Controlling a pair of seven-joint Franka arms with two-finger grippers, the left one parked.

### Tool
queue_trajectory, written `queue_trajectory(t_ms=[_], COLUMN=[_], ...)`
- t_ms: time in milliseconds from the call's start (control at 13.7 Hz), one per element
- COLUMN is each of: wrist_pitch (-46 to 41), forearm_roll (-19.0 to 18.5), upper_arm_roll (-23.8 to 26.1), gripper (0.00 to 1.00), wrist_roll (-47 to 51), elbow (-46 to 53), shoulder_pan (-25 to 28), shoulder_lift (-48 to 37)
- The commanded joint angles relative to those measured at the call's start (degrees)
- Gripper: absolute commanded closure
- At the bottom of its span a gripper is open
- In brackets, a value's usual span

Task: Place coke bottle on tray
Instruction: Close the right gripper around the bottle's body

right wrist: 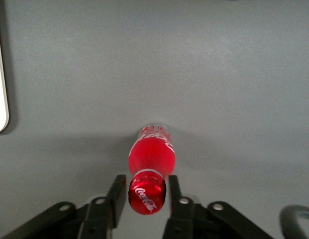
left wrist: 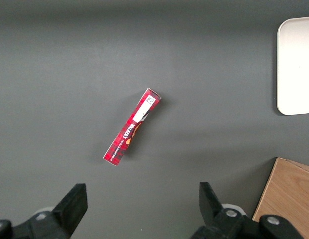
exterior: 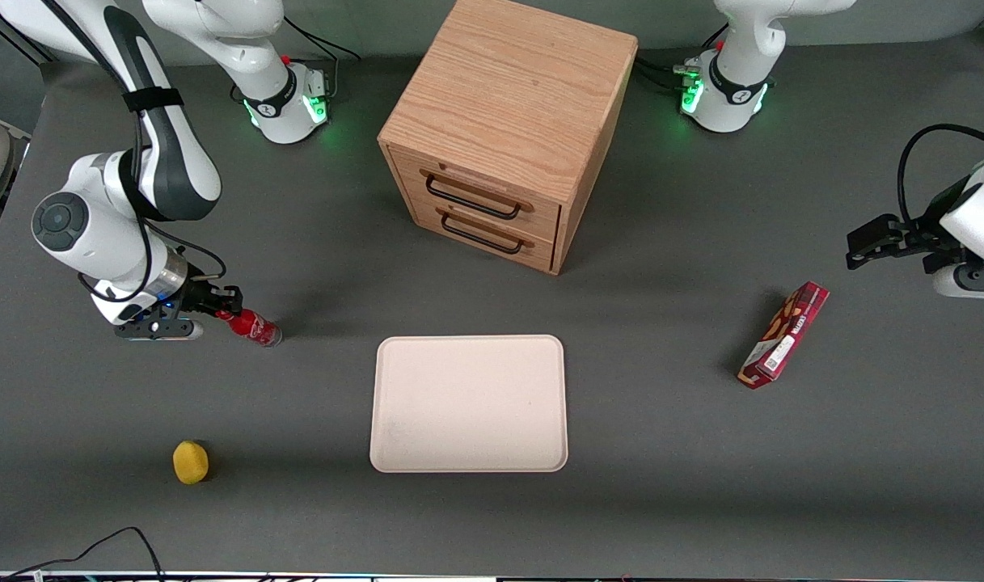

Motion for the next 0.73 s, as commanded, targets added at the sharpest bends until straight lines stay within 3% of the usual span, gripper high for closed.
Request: queue_trajectory(t_ms=[0,73,146,291,656], wrist_pitch=[0.8,0.8,0.6,-1.1,-21.7], forearm_roll=[0.2,0.2,0.2,0.2,0.1], upper_arm_roll=[0.2,0.2,0.2,0.9,4.2], gripper=[0.83,0.96,1.00,1.00,1.00], wrist_roll=[-1.2,-1.2,-0.8,0.9,9.0], elbow=[-0.8,-0.7,-0.2,2.4,23.1], shoulder_pan=[-0.4,-0.3,-0.2,0.4,2.6], shoulder_lift=[-1.5,-1.7,-2.2,-2.2,2.7])
